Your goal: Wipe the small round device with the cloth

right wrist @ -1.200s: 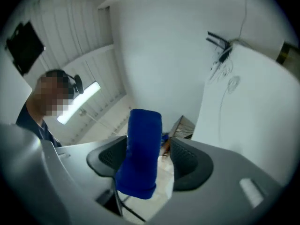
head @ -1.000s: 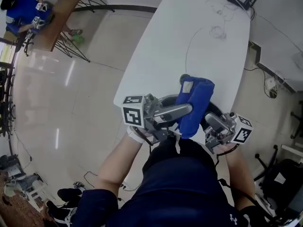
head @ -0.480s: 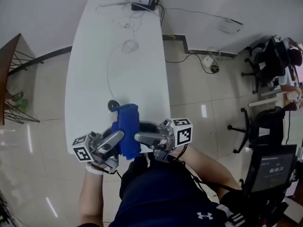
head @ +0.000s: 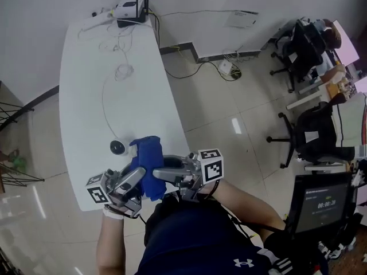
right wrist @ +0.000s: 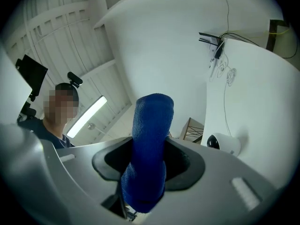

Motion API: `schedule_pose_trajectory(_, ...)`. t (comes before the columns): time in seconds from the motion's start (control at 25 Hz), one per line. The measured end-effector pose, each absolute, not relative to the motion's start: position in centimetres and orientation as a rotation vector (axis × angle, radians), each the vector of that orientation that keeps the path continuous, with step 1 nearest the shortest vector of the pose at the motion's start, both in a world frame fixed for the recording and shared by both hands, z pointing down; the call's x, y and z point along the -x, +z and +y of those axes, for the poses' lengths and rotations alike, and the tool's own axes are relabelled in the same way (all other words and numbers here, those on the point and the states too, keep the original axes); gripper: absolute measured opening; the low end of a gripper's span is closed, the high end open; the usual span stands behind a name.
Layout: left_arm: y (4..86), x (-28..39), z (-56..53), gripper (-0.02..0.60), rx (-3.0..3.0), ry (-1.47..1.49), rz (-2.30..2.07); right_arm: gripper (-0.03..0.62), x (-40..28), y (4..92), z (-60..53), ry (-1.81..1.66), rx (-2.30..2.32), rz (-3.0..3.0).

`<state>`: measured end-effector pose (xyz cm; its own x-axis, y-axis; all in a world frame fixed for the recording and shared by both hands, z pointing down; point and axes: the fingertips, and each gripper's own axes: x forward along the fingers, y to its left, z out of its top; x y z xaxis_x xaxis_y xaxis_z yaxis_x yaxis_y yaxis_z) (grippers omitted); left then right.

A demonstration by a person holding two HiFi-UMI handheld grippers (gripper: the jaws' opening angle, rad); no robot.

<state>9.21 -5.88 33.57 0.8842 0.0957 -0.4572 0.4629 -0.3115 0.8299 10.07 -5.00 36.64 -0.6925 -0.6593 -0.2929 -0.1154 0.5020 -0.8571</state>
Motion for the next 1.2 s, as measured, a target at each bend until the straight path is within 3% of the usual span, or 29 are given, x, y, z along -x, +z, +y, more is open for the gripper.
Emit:
schedule_pose_trajectory(0.12, 33.2, -9.3, -5.9, 0.129, -1.853, -0.403, 0.445, 0.223, -10.6, 36.4, -5.1, -1.123, 0.651, 2.113)
schedule_pose_trajectory(0.24, 32.4, -9.1, -5.8, 0.127, -1.829, -0.447, 0.482, 0.333, -11.1, 36.2, -5.3, -1.116, 0.655, 2.084)
schedule_pose_trajectory(0.4, 31.7, -8.9, -5.2, 0.127, -1.809, -0.472, 0.541, 0.372, -10.1, 35.6, -4.7, -1.126, 0.582, 2.125)
schedule_pose_trajectory(0.44, 31.9, -9.1, -4.9, 0.127, -1.807, -0.461, 0.554, 0.369, -9.8, 35.5, -4.5, -1.126, 0.565, 2.130)
schedule_pose_trajectory(0.52, 32.0, -9.5, -4.6, 0.124, -1.803, -0.449, 0.560, 0.283, -10.0, 35.6, -4.4, -1.120, 0.566, 2.114)
schedule_pose_trajectory(0.64, 32.6, -9.7, -5.0, 0.126, -1.829, -0.434, 0.478, 0.209, -10.5, 36.4, -4.4, -1.137, 0.617, 2.098)
schedule_pose_trajectory(0.76, 34.5, -9.2, -5.3, 0.138, -1.891, -0.382, 0.339, 0.190, -10.0, 37.3, -4.4, -1.186, 0.678, 2.132)
schedule_pose_trajectory(1.0, 35.7, -7.1, -6.6, 0.138, -1.947, -0.401, 0.106, 0.216, -7.9, 37.8, -5.6, -1.234, 0.649, 2.198)
schedule_pose_trajectory(1.12, 36.3, -6.7, -8.2, 0.149, -2.067, -0.371, -0.043, 0.164, -8.0, 38.2, -6.9, -1.228, 0.672, 2.241)
schedule_pose_trajectory(1.16, 36.6, -7.1, -8.8, 0.178, -2.130, -0.332, -0.089, 0.158, -8.5, 38.6, -7.6, -1.232, 0.695, 2.257)
schedule_pose_trajectory(1.2, 36.9, -7.4, -9.1, 0.246, -2.192, -0.280, -0.136, 0.153, -8.9, 39.0, -8.4, -1.244, 0.711, 2.278)
